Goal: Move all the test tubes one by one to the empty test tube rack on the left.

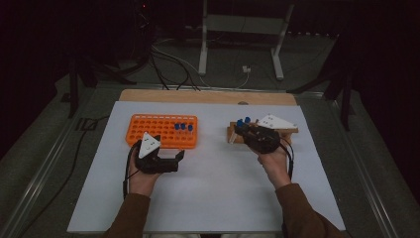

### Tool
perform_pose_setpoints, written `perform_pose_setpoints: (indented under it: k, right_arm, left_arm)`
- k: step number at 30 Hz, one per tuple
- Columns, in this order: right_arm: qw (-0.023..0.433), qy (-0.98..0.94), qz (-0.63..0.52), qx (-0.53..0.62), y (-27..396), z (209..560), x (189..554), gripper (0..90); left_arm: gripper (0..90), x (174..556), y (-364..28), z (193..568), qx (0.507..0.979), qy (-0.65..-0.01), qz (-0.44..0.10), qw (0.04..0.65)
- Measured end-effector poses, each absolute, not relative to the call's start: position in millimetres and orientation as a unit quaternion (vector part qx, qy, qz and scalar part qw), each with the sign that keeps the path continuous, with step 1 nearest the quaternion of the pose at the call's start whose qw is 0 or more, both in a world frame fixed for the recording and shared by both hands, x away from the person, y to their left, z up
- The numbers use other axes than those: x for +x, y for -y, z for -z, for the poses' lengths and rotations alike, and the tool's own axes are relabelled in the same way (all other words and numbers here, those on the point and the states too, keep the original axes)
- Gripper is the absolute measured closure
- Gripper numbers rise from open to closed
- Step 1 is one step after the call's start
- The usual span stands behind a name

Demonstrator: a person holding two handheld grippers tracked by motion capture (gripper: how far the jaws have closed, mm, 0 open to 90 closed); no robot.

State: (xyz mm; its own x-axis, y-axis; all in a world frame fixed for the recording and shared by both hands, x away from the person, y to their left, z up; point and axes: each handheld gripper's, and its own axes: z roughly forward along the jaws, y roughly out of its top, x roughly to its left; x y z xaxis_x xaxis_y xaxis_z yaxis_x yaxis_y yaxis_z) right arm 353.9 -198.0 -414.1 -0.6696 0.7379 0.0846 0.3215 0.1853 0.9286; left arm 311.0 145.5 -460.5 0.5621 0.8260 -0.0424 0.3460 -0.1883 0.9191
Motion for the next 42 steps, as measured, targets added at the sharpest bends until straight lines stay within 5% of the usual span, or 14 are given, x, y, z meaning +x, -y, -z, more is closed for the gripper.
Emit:
perform_pose_setpoints:
  k: [21, 25, 27, 29, 38, 42]
  right_arm:
    - [0.140, -0.763, -0.544, 0.319, 150, 412, 350, 76.8]
    - [0.128, -0.768, -0.544, 0.312, 138, 414, 349, 76.8]
    - [0.125, -0.771, -0.543, 0.309, 134, 415, 348, 76.7]
    - [0.122, -0.773, -0.541, 0.307, 130, 416, 348, 76.8]
    - [0.112, -0.776, -0.543, 0.300, 121, 417, 346, 76.8]
    - [0.108, -0.777, -0.544, 0.298, 119, 417, 346, 76.8]
  left_arm:
    - [1.1, 324, -100, 450, 0.762, -0.372, -0.207, 0.488]
    - [12.2, 325, -94, 450, 0.761, -0.364, -0.200, 0.499]
    - [31.9, 325, -94, 450, 0.763, -0.342, -0.187, 0.515]
    - [27.9, 325, -89, 448, 0.763, -0.341, -0.193, 0.514]
    - [59.9, 325, -83, 448, 0.767, -0.323, -0.193, 0.519]
    - [67.5, 326, -84, 448, 0.767, -0.319, -0.191, 0.522]
